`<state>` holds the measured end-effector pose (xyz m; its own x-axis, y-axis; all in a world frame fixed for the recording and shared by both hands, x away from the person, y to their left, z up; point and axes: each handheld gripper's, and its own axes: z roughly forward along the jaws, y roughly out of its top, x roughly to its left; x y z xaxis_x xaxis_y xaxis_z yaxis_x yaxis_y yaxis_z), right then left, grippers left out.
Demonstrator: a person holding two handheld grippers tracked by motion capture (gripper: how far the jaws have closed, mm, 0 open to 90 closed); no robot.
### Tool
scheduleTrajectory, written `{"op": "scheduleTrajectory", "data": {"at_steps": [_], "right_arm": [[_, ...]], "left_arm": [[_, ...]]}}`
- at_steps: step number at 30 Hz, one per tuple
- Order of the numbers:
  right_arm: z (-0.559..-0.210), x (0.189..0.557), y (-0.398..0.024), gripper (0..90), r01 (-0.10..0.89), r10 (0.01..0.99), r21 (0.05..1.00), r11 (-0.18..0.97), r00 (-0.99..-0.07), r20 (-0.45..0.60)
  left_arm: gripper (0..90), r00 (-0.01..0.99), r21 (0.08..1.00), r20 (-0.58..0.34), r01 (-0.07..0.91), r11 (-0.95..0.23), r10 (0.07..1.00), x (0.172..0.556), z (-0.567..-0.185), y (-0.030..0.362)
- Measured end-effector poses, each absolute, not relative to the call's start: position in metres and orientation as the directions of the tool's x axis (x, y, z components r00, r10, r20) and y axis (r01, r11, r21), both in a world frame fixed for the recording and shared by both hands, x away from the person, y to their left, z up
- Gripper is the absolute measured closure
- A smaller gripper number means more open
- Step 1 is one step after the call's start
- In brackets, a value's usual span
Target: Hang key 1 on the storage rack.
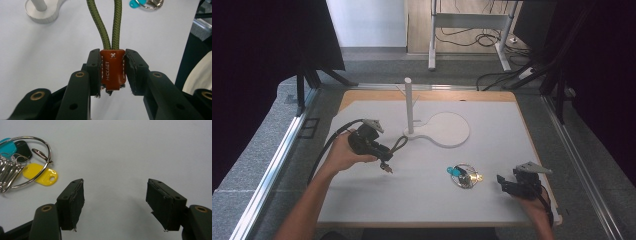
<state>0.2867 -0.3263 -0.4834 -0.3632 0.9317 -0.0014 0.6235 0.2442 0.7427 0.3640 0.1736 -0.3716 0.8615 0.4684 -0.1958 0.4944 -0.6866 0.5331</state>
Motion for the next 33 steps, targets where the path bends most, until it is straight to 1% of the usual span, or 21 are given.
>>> {"op": "scheduleTrajectory", "data": {"at_steps": [5, 6, 13, 14, 33], "right_arm": [[-0.483, 0.287, -0.327, 30.7, 0.624, 0.932, 0.743, 0.242, -0.362, 0.0], [-0.483, 0.287, -0.328, 30.7, 0.625, 0.933, 0.743, 0.24, -0.36, 0.001], [-0.484, 0.287, -0.328, 30.7, 0.624, 0.933, 0.744, 0.239, -0.359, 0.001], [-0.484, 0.287, -0.328, 30.7, 0.625, 0.934, 0.744, 0.238, -0.358, 0.002], [-0.484, 0.287, -0.329, 30.8, 0.628, 0.934, 0.74, 0.241, -0.358, -0.001]], "left_arm": [[67.3, 0.854, 0.556, -0.213, 0.505, -0.66, 0.474, 0.366, -0.369, 0.177], [67.3, 0.861, 0.554, -0.209, 0.495, -0.669, 0.464, 0.367, -0.369, 0.178], [67.3, 0.851, 0.566, -0.221, 0.51, -0.648, 0.476, 0.369, -0.364, 0.183], [67.3, 0.858, 0.561, -0.212, 0.499, -0.66, 0.469, 0.371, -0.361, 0.185], [67.3, 0.844, 0.613, -0.228, 0.512, -0.602, 0.485, 0.391, -0.339, 0.198]]}}
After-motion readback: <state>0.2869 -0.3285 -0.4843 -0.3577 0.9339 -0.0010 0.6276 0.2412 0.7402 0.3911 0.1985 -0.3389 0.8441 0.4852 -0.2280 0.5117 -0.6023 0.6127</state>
